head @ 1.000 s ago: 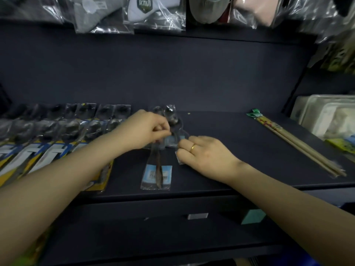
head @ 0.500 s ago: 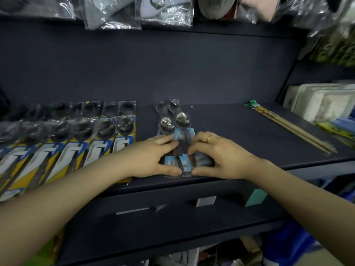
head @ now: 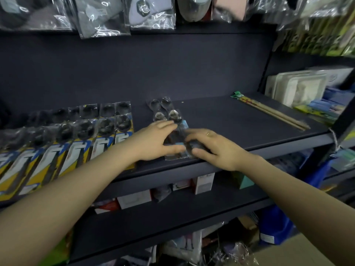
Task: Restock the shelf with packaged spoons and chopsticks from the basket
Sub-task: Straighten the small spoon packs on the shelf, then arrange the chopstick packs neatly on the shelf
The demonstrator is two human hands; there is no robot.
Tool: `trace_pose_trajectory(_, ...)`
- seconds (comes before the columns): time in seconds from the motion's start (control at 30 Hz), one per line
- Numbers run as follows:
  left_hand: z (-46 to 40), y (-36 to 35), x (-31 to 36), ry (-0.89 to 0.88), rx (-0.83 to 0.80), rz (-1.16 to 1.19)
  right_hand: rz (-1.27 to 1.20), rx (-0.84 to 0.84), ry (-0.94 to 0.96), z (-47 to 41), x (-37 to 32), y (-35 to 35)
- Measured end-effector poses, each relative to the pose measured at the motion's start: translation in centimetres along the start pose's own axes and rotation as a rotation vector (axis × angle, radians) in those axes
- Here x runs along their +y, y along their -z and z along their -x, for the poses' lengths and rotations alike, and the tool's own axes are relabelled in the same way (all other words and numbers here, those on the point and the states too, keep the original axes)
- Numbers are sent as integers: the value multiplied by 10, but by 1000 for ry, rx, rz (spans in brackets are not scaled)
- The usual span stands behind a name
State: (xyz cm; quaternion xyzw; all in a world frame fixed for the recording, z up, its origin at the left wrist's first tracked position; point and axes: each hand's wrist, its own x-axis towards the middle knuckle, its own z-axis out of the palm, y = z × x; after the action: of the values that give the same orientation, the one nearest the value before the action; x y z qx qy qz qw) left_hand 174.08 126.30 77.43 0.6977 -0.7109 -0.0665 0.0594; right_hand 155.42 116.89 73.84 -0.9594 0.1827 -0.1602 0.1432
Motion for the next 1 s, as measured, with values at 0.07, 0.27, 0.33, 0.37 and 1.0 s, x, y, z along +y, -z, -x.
trace_pose_trajectory(0.07,-3,4,20,-54,122,35,-17,137,-52,3,15,11)
trace_pose_trajectory(0.27,-44,-1,94,-177,305,131,355,302,-444,36,124,70)
trace_pose_trajectory(0.33,-68,-7,116,-169,298,151,443,254,-600,51,164,91)
trace_pose_trajectory(0.37,-80,-10,125,-155,282,148,463,215,-651,54,180,99)
trace_pose_trajectory(1.0,-235,-39,220,294,235,1124,-744,57,-475,39,222,134)
